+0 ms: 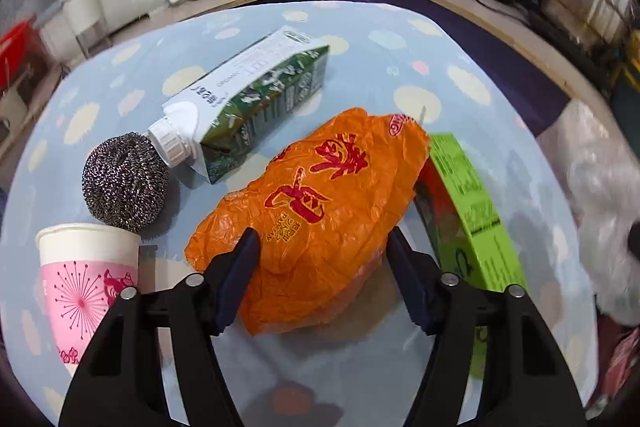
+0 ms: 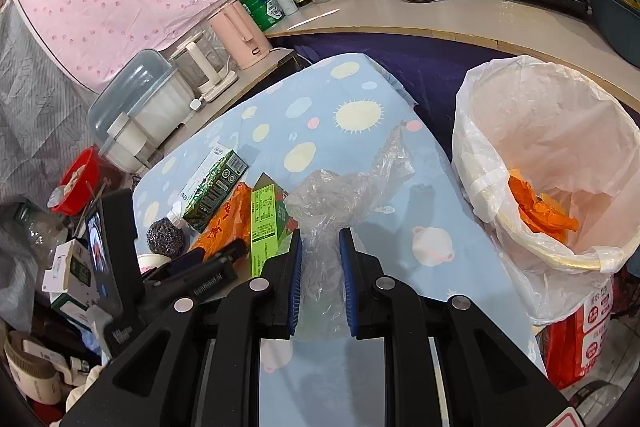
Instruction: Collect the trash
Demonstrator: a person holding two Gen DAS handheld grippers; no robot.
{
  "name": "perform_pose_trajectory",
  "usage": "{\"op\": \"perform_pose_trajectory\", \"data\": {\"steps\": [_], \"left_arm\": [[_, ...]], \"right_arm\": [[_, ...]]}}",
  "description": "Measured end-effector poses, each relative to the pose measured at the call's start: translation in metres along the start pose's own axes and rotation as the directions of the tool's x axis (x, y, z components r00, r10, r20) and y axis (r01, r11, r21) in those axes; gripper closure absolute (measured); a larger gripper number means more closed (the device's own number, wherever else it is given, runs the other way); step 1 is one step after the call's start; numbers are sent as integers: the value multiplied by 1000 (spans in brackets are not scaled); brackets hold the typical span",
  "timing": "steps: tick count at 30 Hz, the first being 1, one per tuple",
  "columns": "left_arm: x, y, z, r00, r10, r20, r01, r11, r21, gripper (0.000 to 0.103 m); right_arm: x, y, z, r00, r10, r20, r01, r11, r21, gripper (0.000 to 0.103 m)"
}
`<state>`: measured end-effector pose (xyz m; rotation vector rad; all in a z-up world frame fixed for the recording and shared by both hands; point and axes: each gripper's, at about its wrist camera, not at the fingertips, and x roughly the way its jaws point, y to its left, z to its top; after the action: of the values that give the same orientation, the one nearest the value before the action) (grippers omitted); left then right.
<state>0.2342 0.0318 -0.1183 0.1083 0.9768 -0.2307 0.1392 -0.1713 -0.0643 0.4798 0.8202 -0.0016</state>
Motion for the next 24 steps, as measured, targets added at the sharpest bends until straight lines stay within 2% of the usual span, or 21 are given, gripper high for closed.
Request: {"op": "perform_pose_trajectory", "data": {"steps": [4, 6, 7, 8, 15, 24], "left_arm": [[-4, -8, -6, 1000, 15, 15, -16, 999, 34, 51], [-5, -4, -2, 1000, 14, 15, -14, 1000, 16, 75], [-6, -1, 0, 1000, 3, 10, -3, 1000, 5, 82], [-6, 1, 2, 1000, -9, 3, 9, 1000, -6, 98], [-28, 7, -3, 996, -89, -3, 89, 995, -53, 99], [-88, 7, -16, 984, -172, 48, 176, 981, -87, 99]], "right_arm": [[0, 1, -1, 1000, 4, -3, -4, 1000, -1, 86], [-1, 1, -2, 1000, 5, -2, -5, 1000, -1, 86], [-1, 1, -2, 1000, 5, -1, -5, 1000, -2, 86], [-2, 2, -1, 1000, 5, -1, -5, 1000, -2, 86], [-11, 5, -2, 1000, 12, 15, -11, 1000, -10, 86], [-33, 8, -9, 999, 27, 45, -26, 999, -19, 86]]}}
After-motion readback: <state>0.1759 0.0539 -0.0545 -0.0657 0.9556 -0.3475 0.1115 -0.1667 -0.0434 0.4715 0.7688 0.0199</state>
